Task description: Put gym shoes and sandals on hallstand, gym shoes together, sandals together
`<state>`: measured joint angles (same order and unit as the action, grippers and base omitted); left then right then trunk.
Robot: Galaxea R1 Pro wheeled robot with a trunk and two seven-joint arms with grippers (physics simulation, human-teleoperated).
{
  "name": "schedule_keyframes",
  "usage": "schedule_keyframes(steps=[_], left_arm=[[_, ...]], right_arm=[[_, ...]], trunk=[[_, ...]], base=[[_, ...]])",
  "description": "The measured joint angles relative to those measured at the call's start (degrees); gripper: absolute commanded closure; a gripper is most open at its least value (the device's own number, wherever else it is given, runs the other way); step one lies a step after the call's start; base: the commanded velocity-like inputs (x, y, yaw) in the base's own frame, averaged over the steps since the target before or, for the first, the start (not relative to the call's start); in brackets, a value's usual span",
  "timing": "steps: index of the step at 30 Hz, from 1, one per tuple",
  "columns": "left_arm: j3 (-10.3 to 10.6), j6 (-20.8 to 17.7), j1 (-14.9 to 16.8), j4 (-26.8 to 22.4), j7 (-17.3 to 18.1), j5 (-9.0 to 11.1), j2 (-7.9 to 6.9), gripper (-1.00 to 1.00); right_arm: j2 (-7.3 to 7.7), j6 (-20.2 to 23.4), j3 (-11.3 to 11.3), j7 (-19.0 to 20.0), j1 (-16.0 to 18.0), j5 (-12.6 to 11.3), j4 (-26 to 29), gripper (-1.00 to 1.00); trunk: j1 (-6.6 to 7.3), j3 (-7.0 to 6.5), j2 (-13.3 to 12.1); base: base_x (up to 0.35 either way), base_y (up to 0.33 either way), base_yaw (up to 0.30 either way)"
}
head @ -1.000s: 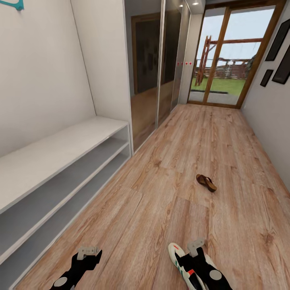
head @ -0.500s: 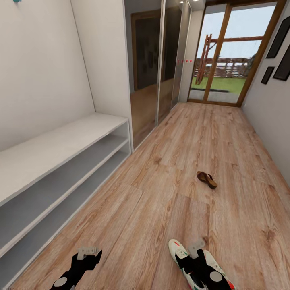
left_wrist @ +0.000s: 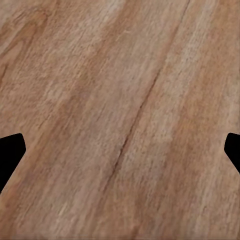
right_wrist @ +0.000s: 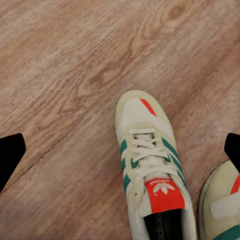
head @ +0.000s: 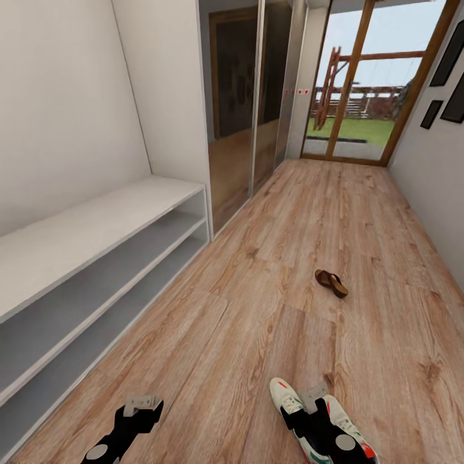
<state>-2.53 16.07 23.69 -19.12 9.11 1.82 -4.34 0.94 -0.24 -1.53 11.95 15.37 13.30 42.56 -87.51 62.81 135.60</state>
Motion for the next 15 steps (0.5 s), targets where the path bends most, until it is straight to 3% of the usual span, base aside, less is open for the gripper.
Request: schedule_keyframes(steps=[5,15], left_arm=[[0.0,0.0,-0.1,0.0,0.1,0.0,0.01,-1.0],[0.0,0.0,-0.2,0.1,0.1,0.0,0.08,-1.0]], right_arm=[[0.0,0.0,0.0,0.0,0.0,0.0,0.0,-1.0],[0.0,0.0,0.0,0.0,0.0,0.0,0.0,-1.0]], trunk=[[-0.02,0.05,0.0],[-0.02,0.06,0.0]], base=[[-0.125,0.0,0.0],[-0.251,0.0,0.0]])
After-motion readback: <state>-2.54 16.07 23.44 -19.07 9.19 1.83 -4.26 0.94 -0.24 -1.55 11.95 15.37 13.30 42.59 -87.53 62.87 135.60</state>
